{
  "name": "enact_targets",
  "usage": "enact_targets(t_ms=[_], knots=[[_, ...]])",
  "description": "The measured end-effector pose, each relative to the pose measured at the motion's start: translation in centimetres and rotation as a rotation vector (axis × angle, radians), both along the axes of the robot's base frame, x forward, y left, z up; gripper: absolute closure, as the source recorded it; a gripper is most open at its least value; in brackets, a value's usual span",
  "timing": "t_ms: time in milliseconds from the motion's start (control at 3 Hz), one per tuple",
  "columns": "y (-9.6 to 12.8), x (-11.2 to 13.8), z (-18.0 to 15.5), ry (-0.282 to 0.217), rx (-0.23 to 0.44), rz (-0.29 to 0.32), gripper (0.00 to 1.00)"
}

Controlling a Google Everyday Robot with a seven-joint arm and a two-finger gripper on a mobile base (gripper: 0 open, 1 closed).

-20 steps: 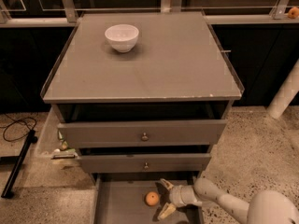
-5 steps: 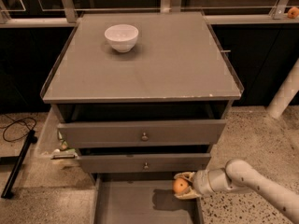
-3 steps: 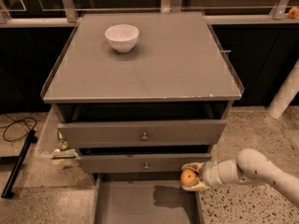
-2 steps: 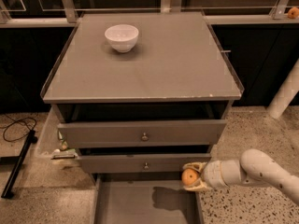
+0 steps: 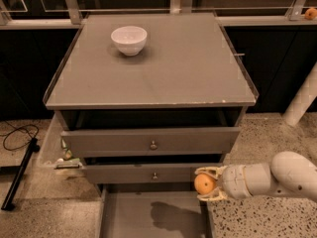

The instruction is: Pick orange can from bottom drawer and place on counter

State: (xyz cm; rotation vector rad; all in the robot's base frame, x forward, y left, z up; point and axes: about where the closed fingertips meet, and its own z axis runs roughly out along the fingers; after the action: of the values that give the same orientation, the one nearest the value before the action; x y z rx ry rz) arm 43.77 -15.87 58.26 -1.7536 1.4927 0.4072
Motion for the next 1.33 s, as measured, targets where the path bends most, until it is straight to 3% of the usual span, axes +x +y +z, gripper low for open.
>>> enact_targets(t_ms=[1333], knots=[[0.7, 0.4, 3.1, -0.032, -0.017, 0.035, 1.00]])
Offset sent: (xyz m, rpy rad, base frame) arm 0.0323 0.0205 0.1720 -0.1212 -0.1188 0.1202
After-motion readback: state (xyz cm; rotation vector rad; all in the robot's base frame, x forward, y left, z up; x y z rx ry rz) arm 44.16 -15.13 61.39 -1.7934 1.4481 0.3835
